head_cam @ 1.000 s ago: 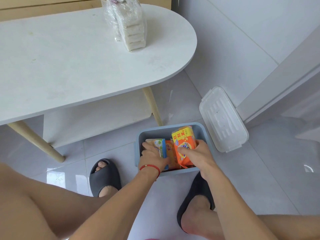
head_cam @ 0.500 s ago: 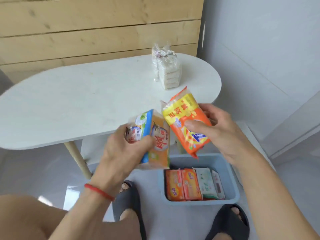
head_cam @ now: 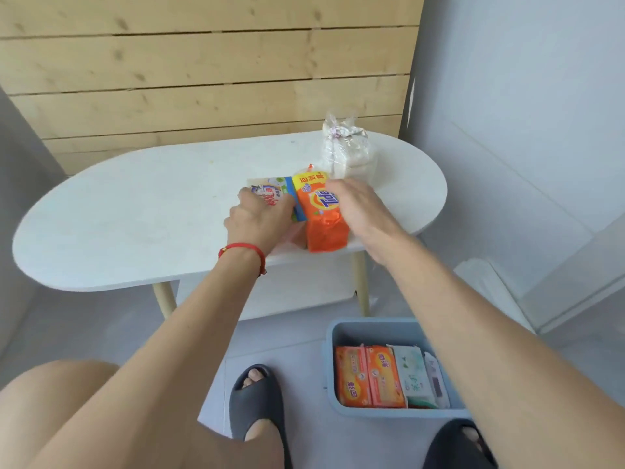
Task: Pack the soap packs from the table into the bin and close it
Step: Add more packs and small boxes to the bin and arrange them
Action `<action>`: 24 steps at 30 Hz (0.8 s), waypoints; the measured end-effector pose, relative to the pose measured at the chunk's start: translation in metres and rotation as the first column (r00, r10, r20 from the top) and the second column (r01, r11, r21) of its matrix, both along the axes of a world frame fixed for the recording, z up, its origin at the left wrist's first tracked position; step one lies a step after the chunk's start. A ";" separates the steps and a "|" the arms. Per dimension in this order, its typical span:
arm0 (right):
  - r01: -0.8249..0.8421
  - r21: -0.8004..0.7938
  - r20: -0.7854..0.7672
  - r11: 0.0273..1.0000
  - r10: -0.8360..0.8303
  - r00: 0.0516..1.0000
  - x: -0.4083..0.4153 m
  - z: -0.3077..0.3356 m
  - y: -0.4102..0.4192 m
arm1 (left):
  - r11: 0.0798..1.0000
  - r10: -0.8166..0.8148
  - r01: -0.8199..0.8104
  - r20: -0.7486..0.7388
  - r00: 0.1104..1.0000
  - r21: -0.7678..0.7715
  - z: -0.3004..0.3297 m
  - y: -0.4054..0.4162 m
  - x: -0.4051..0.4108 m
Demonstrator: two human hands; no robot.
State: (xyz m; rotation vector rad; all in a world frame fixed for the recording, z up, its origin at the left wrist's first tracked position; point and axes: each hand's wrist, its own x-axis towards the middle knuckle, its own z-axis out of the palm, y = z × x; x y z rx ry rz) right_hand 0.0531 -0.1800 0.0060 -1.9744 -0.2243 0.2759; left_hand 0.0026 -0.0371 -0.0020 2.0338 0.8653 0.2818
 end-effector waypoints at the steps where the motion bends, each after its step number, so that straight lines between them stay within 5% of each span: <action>1: 0.007 0.027 0.045 1.000 -0.008 0.999 0.000 0.001 -0.016 | 0.999 0.027 -0.028 0.073 0.997 0.016 -0.002 -0.002 -0.007; 4: 0.075 0.025 0.179 0.997 -0.078 0.981 -0.010 -0.014 -0.081 | 0.938 0.055 -0.225 0.526 0.849 0.265 -0.025 -0.020 -0.047; 6: 0.007 -0.015 0.086 1.000 -0.006 0.996 -0.018 -0.046 -0.125 | 0.920 -0.071 -0.203 0.654 0.753 0.335 -0.058 -0.056 -0.075; 7: -0.040 -0.108 -0.017 0.993 0.038 0.999 -0.023 -0.068 -0.142 | 0.937 -0.171 -0.054 0.588 0.791 0.345 -0.080 -0.079 -0.084; 9: -0.186 -0.365 -0.239 0.912 0.102 0.966 -0.031 -0.121 -0.165 | 0.894 -0.421 0.361 0.218 0.881 0.267 -0.133 -0.121 -0.089; 11: -0.301 -0.554 -0.337 0.776 0.122 0.934 -0.042 -0.174 -0.177 | 0.765 -0.600 0.629 -0.201 0.774 0.139 -0.187 -0.148 -0.084; 13: -0.351 -0.658 -0.331 0.666 0.163 0.929 -0.053 -0.216 -0.179 | 0.638 -0.652 0.758 -0.428 0.626 0.138 -0.225 -0.155 -0.070; 19: -0.471 -0.776 -0.365 0.420 0.309 0.878 -0.041 -0.277 -0.177 | 0.416 -0.647 0.909 -0.707 0.285 -0.014 -0.280 -0.151 -0.024; 24: -0.457 -0.801 -0.384 0.386 0.254 0.888 -0.039 -0.292 -0.192 | 0.396 -0.599 0.912 -0.722 0.347 0.109 -0.300 -0.152 -0.033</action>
